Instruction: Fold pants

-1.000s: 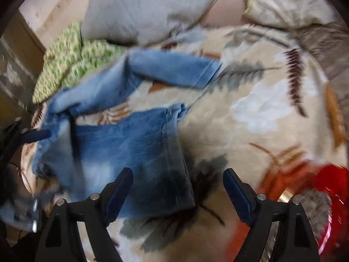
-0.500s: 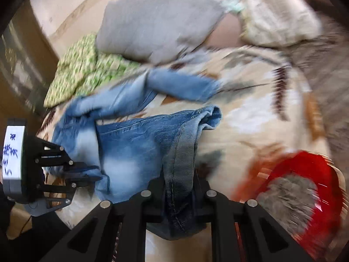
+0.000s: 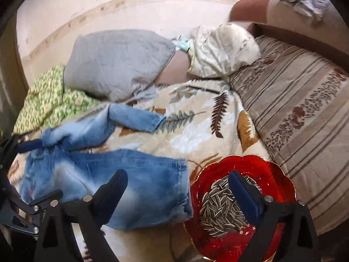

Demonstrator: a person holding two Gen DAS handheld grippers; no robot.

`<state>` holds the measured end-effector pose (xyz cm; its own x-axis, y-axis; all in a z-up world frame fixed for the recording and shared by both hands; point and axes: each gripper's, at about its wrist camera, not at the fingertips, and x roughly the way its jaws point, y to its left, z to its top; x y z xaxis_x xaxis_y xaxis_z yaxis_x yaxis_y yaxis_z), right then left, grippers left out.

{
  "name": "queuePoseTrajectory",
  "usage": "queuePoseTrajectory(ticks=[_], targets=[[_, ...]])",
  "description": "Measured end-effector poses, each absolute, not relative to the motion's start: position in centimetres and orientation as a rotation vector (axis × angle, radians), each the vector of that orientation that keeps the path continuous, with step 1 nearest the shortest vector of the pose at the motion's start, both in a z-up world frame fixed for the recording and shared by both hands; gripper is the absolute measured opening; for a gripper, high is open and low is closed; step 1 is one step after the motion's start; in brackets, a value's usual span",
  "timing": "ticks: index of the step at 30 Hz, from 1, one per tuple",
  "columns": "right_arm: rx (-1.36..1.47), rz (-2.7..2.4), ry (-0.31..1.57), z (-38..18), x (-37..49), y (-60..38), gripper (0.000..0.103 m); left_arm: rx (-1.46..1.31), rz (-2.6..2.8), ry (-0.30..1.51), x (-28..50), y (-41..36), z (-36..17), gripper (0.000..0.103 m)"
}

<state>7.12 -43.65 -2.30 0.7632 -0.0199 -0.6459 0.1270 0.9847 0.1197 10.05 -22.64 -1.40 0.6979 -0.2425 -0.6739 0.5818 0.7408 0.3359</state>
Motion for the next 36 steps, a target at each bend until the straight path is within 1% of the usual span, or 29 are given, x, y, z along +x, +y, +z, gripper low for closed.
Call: queuePoseTrajectory(ticks=[8, 13, 19, 22, 26, 32, 36], targets=[[0.156, -0.040, 0.646, -0.3, 5.2, -40.9, 0.095, 0.541, -0.303, 0.626, 8.2, -18.5, 1.0, 0.099], [0.178, 0.030, 0.622, 0.1, 4.8, -37.7, 0.095, 0.460, -0.175, 0.628, 7.1, -13.3, 2.3, 0.099], [0.122, 0.141, 0.665, -1.2, 5.1, -32.6, 0.095, 0.391, -0.039, 0.693, 6.2, -5.6, 1.1, 0.099], [0.101, 0.209, 0.700, -2.5, 5.1, -30.1, 0.095, 0.411, -0.018, 0.744, 5.5, -2.5, 0.0, 0.099], [0.019, 0.329, 0.776, -4.8, 5.5, -25.9, 0.095, 0.449, -0.013, 0.832, 5.5, 0.9, -3.3, 0.099], [-0.121, 0.531, 0.813, -8.0, 6.3, -18.2, 0.095, 0.350, -0.003, 0.942, 8.9, 4.8, -8.9, 0.099], [-0.249, 0.617, 0.810, -10.0, 7.8, -12.3, 0.095, 0.298, -0.062, 0.976, 10.6, 5.9, -11.2, 0.099]])
